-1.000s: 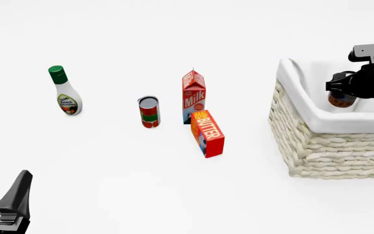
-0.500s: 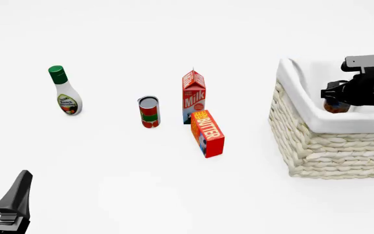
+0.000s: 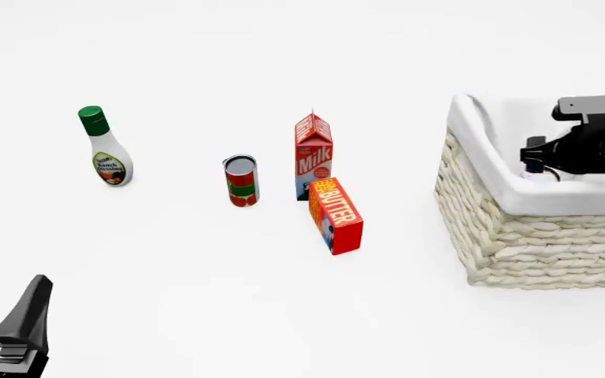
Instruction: Pick the alphabet soup and place it in the basket.
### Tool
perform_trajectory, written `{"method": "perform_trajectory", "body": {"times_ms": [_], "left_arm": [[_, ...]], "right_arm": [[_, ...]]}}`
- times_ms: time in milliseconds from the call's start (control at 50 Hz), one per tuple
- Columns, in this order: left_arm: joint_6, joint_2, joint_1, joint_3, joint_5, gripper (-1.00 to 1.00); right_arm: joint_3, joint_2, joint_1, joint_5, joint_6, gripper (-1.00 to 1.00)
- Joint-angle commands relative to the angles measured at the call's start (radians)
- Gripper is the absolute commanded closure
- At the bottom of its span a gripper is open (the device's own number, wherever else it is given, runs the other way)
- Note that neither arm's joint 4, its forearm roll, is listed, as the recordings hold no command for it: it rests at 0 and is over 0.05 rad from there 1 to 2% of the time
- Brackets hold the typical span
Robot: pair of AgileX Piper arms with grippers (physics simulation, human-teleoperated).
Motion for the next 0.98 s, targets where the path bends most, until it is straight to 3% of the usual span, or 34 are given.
{"method": "perform_trajectory", "body": {"times_ms": [20, 320, 560, 680, 880, 980], "left_arm": [[0.000, 0.000, 0.000, 0.000, 0.000, -1.00], [0.000, 0.000, 0.000, 0.000, 0.000, -1.00], [0.000, 0.000, 0.000, 0.000, 0.000, -1.00], [0.000, 0.000, 0.000, 0.000, 0.000, -1.00], [0.000, 0.000, 0.000, 0.000, 0.000, -1.00], [0.000, 0.000, 0.000, 0.000, 0.000, -1.00]], "right_arm": [[-0.004, 0.010, -0.013, -0.009, 0.008, -1.00], [-0.017, -0.079, 0.016, 0.047, 0.026, -1.00], [-0.030, -0.311, 0.162, 0.198, 0.068, -1.00], [-0.098, -0.399, 0.203, 0.285, 0.077, -1.00], [-0.346, -0.562, 0.269, 0.522, 0.085, -1.00], [-0.419, -0.623, 0.296, 0.588, 0.093, -1.00]]}}
